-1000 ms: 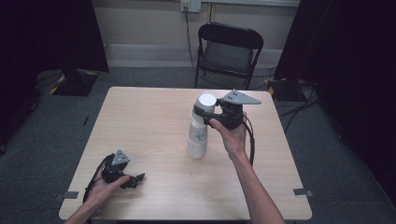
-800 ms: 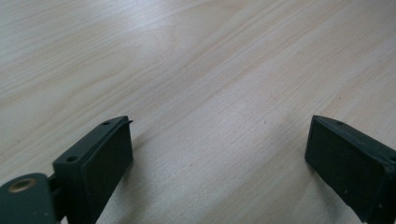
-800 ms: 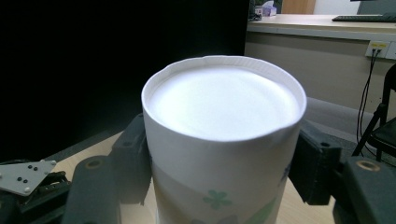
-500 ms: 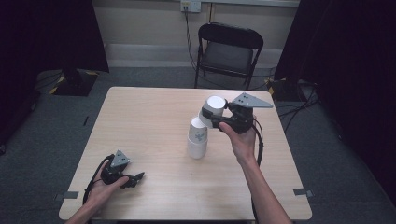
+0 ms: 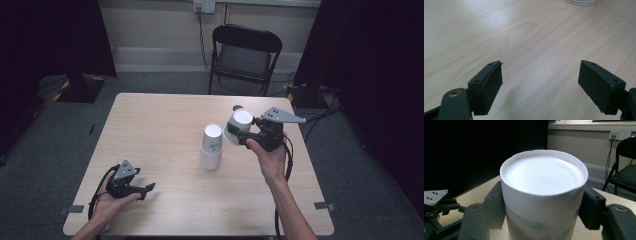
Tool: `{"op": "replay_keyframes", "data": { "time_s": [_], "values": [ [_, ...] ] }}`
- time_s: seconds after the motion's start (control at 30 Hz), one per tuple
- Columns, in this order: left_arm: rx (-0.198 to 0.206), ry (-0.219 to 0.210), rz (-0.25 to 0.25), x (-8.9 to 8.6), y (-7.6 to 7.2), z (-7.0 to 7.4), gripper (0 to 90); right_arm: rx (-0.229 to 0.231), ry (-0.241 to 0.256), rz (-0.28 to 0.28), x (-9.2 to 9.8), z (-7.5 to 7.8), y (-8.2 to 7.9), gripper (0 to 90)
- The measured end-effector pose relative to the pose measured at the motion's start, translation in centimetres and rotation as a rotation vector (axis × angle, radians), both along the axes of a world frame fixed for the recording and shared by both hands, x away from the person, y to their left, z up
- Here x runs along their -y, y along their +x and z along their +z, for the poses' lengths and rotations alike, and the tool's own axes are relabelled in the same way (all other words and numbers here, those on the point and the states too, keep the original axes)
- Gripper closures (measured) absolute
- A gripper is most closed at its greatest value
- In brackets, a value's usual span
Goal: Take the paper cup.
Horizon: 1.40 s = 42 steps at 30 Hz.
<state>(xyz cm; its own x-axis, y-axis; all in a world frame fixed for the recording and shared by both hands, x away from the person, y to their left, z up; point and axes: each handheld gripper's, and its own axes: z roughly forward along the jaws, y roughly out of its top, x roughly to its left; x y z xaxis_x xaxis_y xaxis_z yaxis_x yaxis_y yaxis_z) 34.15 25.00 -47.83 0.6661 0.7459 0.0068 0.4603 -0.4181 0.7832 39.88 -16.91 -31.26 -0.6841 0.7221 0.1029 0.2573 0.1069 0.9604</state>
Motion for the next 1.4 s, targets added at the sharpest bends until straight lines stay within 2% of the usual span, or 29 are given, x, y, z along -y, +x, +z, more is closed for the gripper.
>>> {"op": "replay_keyframes", "data": {
  "time_s": [0.17,0.27,0.3,0.37,0.53,0.63,0.77,0.87,0.93,1.0,1.1,1.2,1.3,1.33,1.4],
  "values": [
    [0.028,-0.024,-0.018,0.5,-0.4,0.5,22.0,-0.021,0.004,-0.001,0.7,-0.7,-1.0,34.3],
    [0.005,-0.029,-0.031,0.9,-0.5,0.4,22.4,-0.04,-0.001,0.006,0.8,-1.2,-1.3,34.4],
    [0.012,-0.026,-0.04,1.1,-0.5,0.5,23.3,-0.046,-0.001,0.008,0.8,-1.4,-1.4,34.5],
    [0.024,-0.038,-0.047,1.6,-0.7,0.8,25.2,-0.067,-0.001,0.024,0.7,-2.2,-1.6,34.7],
    [0.044,-0.051,-0.086,2.9,-0.8,1.5,27.5,-0.085,0.0,0.046,0.1,-2.9,-2.0,34.7],
    [0.051,-0.081,-0.121,3.7,-0.8,2.1,30.1,-0.105,0.017,0.069,-0.3,-3.6,-2.5,34.6],
    [0.087,-0.084,-0.159,5.4,-0.6,3.0,31.8,-0.114,0.017,0.087,-0.7,-4.2,-3.1,34.6],
    [0.11,-0.104,-0.176,6.6,-0.3,3.7,32.4,-0.114,0.023,0.102,-0.9,-4.2,-3.4,34.7],
    [0.127,-0.108,-0.193,8.0,-0.1,4.3,34.3,-0.116,0.022,0.111,-1.0,-4.2,-3.7,34.8],
    [0.125,-0.108,-0.2,8.6,0.0,4.4,35.2,-0.116,0.023,0.114,-1.1,-4.2,-3.7,34.9],
    [0.141,-0.159,-0.204,9.7,0.3,4.7,37.7,-0.12,0.026,0.129,-1.2,-4.6,-3.9,35.1],
    [0.165,-0.17,-0.226,10.7,0.2,4.7,39.9,-0.13,0.037,0.144,-1.6,-5.3,-4.1,35.2],
    [0.183,-0.166,-0.256,11.2,-0.3,4.6,43.0,-0.146,0.027,0.157,-2.3,-5.8,-4.1,35.2],
    [0.19,-0.181,-0.26,11.3,-0.4,4.6,44.5,-0.151,0.031,0.166,-2.7,-6.0,-4.1,35.2],
    [0.201,-0.18,-0.26,11.3,-0.7,4.7,45.5,-0.15,0.03,0.179,-3.1,-6.1,-4.3,35.2]
  ]
}}
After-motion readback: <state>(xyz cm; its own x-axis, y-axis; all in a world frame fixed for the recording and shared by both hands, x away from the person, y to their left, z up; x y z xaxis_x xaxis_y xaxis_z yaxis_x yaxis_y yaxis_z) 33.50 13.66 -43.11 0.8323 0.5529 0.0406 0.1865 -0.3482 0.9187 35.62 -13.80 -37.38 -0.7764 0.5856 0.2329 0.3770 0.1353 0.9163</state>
